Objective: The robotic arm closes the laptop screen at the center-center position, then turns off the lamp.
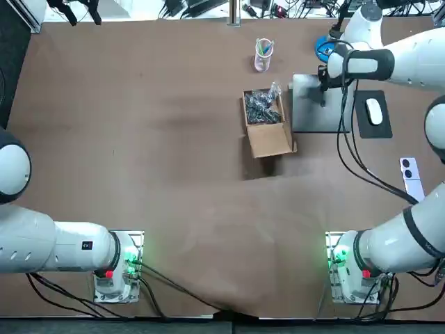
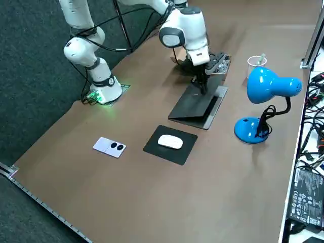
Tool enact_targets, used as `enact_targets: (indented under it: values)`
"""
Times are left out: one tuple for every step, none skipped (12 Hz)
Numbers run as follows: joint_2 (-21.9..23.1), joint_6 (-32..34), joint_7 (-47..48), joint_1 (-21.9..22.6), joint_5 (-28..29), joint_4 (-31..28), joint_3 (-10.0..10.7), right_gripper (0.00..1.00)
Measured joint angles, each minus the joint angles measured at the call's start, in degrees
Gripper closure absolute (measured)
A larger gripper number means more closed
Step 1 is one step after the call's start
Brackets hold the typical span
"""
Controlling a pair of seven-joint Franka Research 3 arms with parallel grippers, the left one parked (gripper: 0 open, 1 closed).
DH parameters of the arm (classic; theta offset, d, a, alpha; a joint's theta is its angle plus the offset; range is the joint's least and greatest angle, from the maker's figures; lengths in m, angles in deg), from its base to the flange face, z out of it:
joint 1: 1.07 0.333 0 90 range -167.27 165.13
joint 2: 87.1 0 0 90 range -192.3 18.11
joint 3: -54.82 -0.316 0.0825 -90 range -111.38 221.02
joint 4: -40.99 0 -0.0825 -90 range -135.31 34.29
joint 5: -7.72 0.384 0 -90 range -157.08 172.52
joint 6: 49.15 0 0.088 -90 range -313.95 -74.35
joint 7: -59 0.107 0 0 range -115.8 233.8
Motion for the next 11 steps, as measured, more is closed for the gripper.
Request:
enact_targets:
  values:
    - [-0.90, -0.96, 0.00, 0.00, 0.00, 0.19, 0.00, 0.96]
    - [-1.74, -1.63, 0.00, -0.01, 0.00, 0.49, 0.01, 0.96]
    - [-2.50, -1.96, 0.00, -0.02, 0.00, 0.91, 0.03, 0.96]
    - [-3.14, -2.09, 0.00, -0.05, 0.00, 1.41, 0.05, 0.96]
    - [-3.62, -2.13, 0.00, -0.08, 0.00, 1.88, 0.08, 0.96]
    - [-3.89, -2.16, 0.00, -0.10, 0.00, 2.30, 0.13, 0.96]
    - [-3.96, -2.16, 0.00, -0.11, -0.01, 2.67, 0.16, 0.96]
    - [-3.93, -2.15, 0.00, -0.11, -0.02, 3.09, 0.16, 0.96]
    - [-3.88, -1.98, -0.01, -0.11, -0.03, 3.57, 0.16, 0.96]
    - [-3.73, -1.40, -0.02, -0.10, -0.04, 4.13, 0.16, 0.96]
    - [-3.46, -0.07, -0.02, -0.06, -0.04, 4.90, 0.16, 0.96]
